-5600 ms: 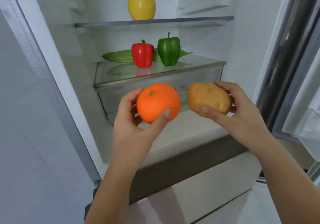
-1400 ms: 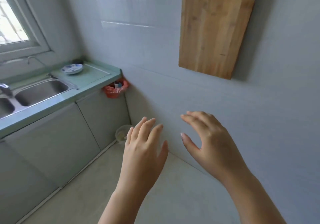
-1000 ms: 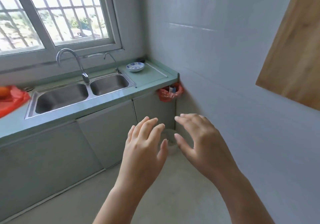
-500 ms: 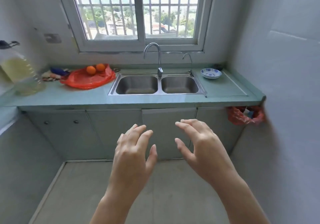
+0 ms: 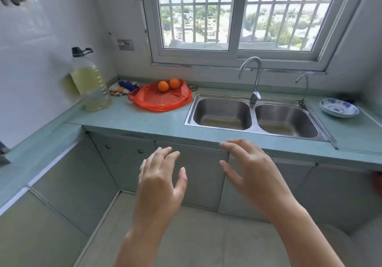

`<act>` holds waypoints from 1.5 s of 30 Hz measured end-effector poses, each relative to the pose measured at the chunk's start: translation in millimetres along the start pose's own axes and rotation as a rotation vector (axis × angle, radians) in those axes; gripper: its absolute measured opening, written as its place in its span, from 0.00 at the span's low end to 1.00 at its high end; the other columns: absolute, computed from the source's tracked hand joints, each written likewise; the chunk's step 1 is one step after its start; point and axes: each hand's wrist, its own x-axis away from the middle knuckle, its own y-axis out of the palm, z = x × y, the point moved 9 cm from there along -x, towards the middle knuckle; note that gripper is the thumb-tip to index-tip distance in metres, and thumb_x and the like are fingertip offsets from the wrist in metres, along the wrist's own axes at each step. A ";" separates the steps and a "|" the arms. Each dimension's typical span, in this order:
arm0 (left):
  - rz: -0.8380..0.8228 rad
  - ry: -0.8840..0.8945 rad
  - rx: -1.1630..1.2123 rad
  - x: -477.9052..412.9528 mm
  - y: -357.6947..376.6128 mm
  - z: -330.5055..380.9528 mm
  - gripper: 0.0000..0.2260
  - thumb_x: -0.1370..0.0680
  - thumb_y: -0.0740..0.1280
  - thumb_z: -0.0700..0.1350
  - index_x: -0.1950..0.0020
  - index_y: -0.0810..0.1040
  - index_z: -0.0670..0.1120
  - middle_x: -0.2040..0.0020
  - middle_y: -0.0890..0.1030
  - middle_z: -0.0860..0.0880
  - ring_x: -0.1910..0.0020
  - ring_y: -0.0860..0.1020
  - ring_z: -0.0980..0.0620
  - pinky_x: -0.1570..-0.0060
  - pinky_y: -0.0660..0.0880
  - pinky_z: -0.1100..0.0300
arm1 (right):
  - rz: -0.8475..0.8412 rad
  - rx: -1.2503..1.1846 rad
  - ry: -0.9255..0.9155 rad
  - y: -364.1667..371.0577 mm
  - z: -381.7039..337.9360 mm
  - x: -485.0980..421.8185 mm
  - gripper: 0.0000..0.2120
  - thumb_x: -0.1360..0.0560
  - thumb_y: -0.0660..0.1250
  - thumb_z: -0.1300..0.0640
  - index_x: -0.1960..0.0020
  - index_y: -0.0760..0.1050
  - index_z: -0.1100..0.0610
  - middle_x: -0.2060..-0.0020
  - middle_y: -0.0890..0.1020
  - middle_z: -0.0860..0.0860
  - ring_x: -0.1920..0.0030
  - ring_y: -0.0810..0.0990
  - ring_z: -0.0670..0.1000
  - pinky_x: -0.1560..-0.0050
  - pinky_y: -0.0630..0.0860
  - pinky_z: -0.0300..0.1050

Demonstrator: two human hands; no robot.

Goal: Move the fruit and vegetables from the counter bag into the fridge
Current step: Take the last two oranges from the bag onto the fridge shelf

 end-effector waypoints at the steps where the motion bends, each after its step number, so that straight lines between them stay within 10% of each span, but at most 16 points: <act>1: 0.008 -0.017 -0.014 -13.2 -3.2 -17.7 0.19 0.28 0.58 0.50 0.45 0.79 0.42 0.44 0.79 0.43 0.42 0.74 0.43 0.44 0.71 0.39 | -0.004 -0.011 -0.012 12.7 -7.0 -19.2 0.20 0.29 0.59 0.48 0.43 0.77 0.58 0.49 0.81 0.53 0.49 0.79 0.56 0.49 0.77 0.50; 13: -0.087 -0.119 -0.007 -116.2 52.8 -155.5 0.19 0.28 0.58 0.51 0.45 0.79 0.42 0.45 0.80 0.44 0.44 0.76 0.43 0.47 0.73 0.39 | -0.075 -0.041 0.003 144.2 -2.9 -158.3 0.15 0.29 0.68 0.55 0.43 0.77 0.57 0.48 0.80 0.51 0.47 0.79 0.54 0.50 0.73 0.44; 22: -0.180 -0.050 -0.002 -249.8 133.2 -194.4 0.19 0.27 0.58 0.51 0.41 0.77 0.44 0.41 0.78 0.46 0.41 0.75 0.47 0.41 0.64 0.57 | -0.022 -0.105 0.002 210.3 42.5 -298.1 0.17 0.29 0.63 0.53 0.43 0.77 0.58 0.49 0.80 0.51 0.48 0.77 0.53 0.49 0.70 0.42; 45: -0.362 -0.028 0.081 -491.4 273.6 -389.6 0.20 0.29 0.58 0.51 0.44 0.78 0.43 0.45 0.79 0.45 0.45 0.77 0.46 0.42 0.68 0.55 | -0.128 -0.012 0.182 407.6 115.5 -541.7 0.16 0.31 0.72 0.58 0.44 0.77 0.59 0.50 0.80 0.54 0.49 0.78 0.57 0.53 0.68 0.42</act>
